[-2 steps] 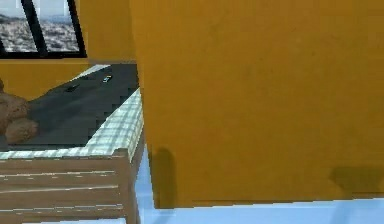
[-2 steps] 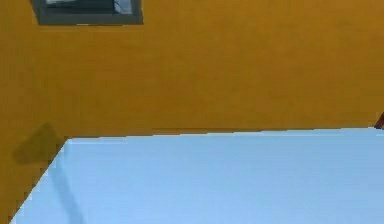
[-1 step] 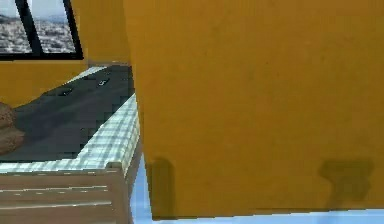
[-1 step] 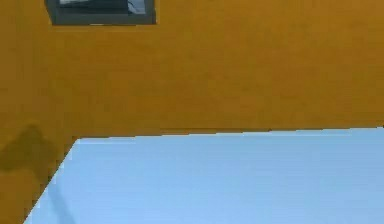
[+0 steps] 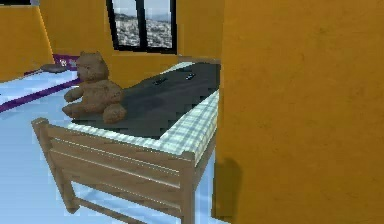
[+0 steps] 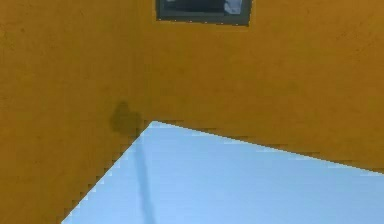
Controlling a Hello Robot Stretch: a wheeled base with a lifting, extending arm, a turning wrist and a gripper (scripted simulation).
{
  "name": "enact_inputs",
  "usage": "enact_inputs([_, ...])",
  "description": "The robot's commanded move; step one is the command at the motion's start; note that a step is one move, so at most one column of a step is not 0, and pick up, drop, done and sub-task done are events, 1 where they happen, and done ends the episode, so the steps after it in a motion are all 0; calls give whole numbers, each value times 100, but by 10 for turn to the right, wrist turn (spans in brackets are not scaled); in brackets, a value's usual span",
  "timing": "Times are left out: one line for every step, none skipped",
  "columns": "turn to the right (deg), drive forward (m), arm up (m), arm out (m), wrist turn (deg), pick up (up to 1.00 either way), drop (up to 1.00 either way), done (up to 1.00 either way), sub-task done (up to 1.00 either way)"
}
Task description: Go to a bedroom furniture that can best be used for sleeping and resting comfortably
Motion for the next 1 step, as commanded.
enact_inputs([0, 0, 0, 0, 0, 0, 0, 100, 0])
